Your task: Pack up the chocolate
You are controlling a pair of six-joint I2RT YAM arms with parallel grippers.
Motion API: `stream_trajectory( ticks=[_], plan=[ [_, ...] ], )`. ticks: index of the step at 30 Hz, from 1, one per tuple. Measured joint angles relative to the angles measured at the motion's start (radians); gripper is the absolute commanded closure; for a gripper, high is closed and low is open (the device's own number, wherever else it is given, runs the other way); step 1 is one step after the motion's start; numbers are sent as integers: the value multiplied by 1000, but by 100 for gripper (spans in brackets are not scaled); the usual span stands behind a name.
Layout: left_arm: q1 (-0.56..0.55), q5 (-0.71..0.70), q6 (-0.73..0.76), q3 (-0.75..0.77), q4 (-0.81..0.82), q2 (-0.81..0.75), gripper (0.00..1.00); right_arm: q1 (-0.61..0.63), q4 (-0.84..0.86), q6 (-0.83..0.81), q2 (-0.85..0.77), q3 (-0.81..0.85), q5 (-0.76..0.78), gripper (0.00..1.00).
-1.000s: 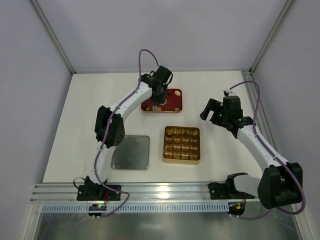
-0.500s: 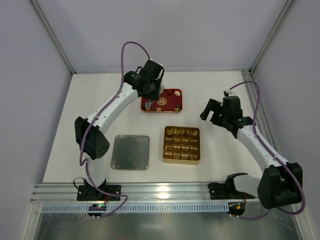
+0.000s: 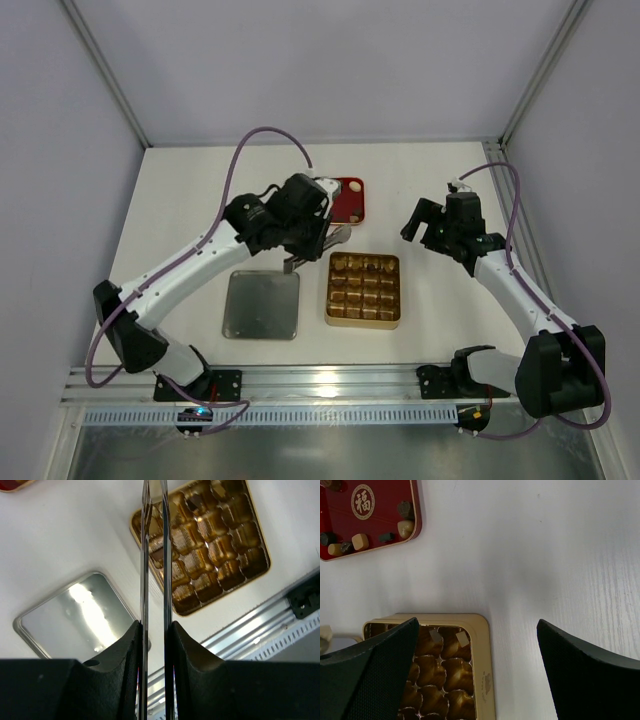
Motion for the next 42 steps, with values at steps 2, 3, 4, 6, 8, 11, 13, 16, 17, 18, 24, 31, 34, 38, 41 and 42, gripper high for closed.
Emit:
stream_trajectory(
  ticks=[2,3,4,6,8,11,13,16,17,18,24,31,34,38,41,42],
  plan=[
    [-42,5,-11,-31,0,-36,74,0,-3,0,0,0,2,0],
    [-60,10,-22,-48,0,-53,74,0,-5,0,0,1,2,0],
    [-74,13,-30,-62,0,-66,74,0,-7,0,0,1,2,0],
    [-96,13,-50,-89,3,-84,72,0,-7,0,0,3,3,0],
    [-115,13,-64,-117,5,-91,72,0,-10,0,0,5,3,0],
    [-137,24,-86,-175,21,-97,72,0,-11,0,0,6,6,0],
    [-147,32,-100,-204,24,-97,72,0,-14,0,0,6,10,0],
    [-164,39,-111,-221,33,-97,72,0,-15,0,0,6,11,0],
    [-169,40,-115,-224,39,-97,72,0,-15,0,0,6,12,0],
    [-174,42,-121,-228,47,-97,72,0,-15,0,0,6,13,0],
    [-185,47,-134,-241,79,-96,71,0,-15,0,0,6,14,0],
    [-185,48,-137,-245,99,-80,66,0,-15,1,0,6,14,0],
    [-185,48,-137,-245,106,-67,66,0,-15,1,0,6,14,0],
    [-185,47,-137,-245,116,-53,64,0,-15,1,0,6,14,0],
    [-185,45,-137,-245,118,-51,63,0,-15,1,0,6,14,0],
    [-185,45,-137,-245,119,-51,63,0,-15,1,0,6,14,0]
  ],
)
